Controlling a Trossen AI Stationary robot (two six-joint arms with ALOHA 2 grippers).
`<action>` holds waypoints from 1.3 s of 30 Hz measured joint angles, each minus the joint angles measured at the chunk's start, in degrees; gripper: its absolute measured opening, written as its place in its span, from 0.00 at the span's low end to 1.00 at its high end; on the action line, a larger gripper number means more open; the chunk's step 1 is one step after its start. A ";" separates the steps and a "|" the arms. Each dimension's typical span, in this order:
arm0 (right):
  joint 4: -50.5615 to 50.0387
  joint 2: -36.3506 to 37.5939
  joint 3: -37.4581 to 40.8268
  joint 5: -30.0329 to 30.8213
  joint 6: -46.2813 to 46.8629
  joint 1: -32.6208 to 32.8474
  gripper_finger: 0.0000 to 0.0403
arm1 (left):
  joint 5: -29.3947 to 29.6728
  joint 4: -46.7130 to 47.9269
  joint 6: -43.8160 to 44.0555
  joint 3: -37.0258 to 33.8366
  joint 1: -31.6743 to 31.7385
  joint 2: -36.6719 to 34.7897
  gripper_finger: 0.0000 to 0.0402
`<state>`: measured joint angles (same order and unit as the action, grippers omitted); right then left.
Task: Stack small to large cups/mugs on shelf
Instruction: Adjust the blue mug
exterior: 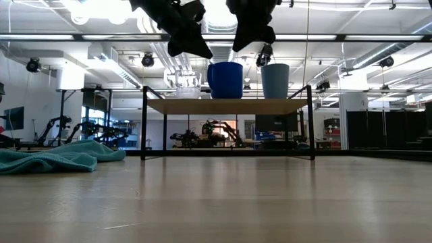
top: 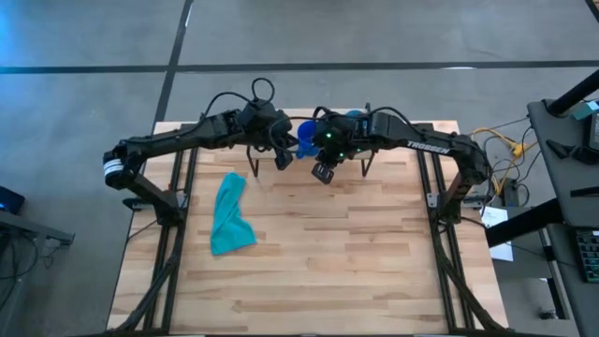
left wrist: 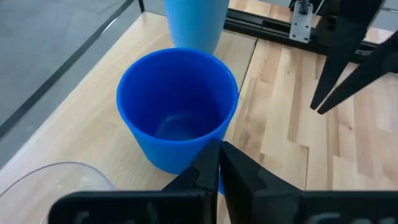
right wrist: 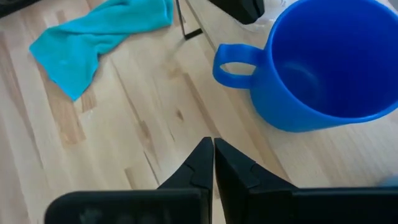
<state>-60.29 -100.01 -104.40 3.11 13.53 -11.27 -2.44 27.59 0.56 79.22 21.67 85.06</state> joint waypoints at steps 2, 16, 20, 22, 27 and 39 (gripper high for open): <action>0.11 0.02 0.00 0.00 -0.01 -0.25 0.02 | -0.03 -0.05 0.00 0.00 0.06 0.00 0.00; 1.28 0.00 0.19 0.02 -0.08 -3.33 0.02 | 0.46 -0.13 -0.96 -0.02 1.96 1.09 0.00; 1.38 0.00 0.60 0.02 -0.23 -4.09 0.02 | 0.68 -0.15 -1.01 -0.02 2.62 1.09 0.00; 1.33 0.00 0.74 0.00 -0.25 -4.35 0.02 | 0.90 -0.13 -1.03 -0.02 3.08 1.09 0.00; 2.28 0.02 1.31 0.01 -0.26 -4.94 0.02 | 0.96 -0.23 -1.84 -0.02 3.52 1.09 0.00; 4.02 0.02 2.97 0.00 -0.49 -6.29 0.02 | 0.85 -2.16 -2.76 -0.04 3.77 1.09 0.00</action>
<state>-56.27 -99.98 -101.43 3.11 13.04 -17.56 -1.58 25.43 -2.20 79.18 25.44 86.15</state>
